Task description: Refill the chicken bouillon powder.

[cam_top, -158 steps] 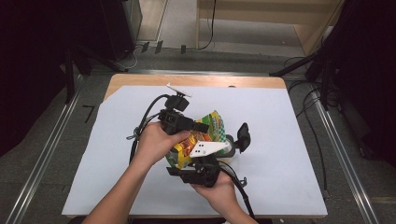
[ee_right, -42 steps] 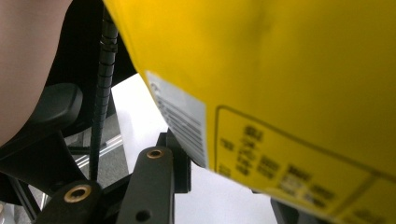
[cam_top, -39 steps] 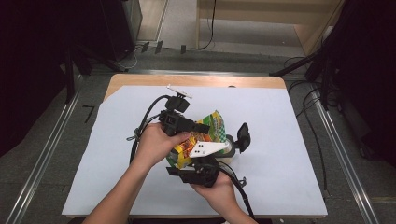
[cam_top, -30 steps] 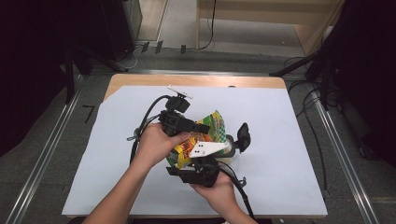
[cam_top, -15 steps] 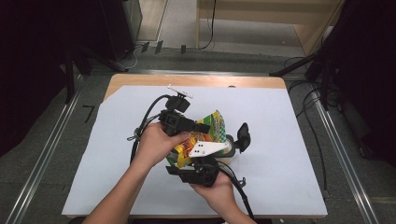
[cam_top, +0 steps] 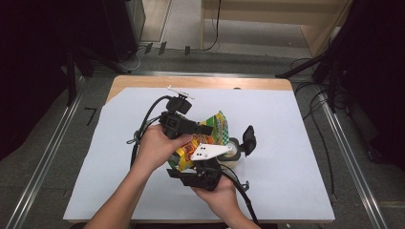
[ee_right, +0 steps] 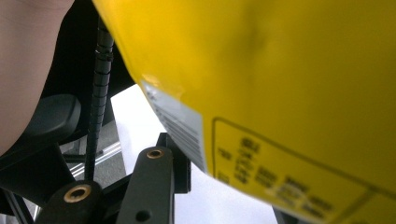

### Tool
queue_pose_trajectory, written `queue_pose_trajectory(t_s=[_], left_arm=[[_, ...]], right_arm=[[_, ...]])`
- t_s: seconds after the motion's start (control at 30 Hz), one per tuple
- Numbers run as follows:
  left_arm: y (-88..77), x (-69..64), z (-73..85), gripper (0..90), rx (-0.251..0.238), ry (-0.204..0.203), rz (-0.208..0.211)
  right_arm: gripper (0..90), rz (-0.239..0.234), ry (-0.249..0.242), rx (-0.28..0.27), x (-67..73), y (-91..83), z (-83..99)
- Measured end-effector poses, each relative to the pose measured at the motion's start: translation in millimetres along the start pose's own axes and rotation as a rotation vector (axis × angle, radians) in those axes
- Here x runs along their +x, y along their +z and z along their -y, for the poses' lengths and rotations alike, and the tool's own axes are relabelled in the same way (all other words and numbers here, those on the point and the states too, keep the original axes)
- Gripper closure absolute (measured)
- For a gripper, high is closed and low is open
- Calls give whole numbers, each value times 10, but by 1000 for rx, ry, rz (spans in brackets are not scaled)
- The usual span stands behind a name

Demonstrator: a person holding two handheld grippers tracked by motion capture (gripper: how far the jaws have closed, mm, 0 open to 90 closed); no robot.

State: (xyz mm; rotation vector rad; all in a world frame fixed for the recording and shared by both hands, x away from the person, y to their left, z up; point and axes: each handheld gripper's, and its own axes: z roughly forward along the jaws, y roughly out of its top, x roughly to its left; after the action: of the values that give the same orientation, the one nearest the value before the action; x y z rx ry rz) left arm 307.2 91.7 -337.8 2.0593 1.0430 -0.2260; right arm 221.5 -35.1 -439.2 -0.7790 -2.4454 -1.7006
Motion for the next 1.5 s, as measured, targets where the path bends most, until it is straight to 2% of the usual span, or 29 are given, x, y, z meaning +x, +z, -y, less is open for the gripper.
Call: queue_pose_trajectory(t_s=[0.6,1.13,1.37,1.5], left_arm=[[-18,16,29,794,-21,5,-8],[-3,66,17,793,-39,0,-17],[10,67,-13,794,-37,-8,-23],[-19,128,-48,795,-42,-34,-8]], right_arm=[[696,0,-13,4,-5,29,-1],[697,-6,-33,1,-84,64,0],[696,-16,-28,12,-106,42,-20],[696,-18,-31,19,-132,57,-66]])
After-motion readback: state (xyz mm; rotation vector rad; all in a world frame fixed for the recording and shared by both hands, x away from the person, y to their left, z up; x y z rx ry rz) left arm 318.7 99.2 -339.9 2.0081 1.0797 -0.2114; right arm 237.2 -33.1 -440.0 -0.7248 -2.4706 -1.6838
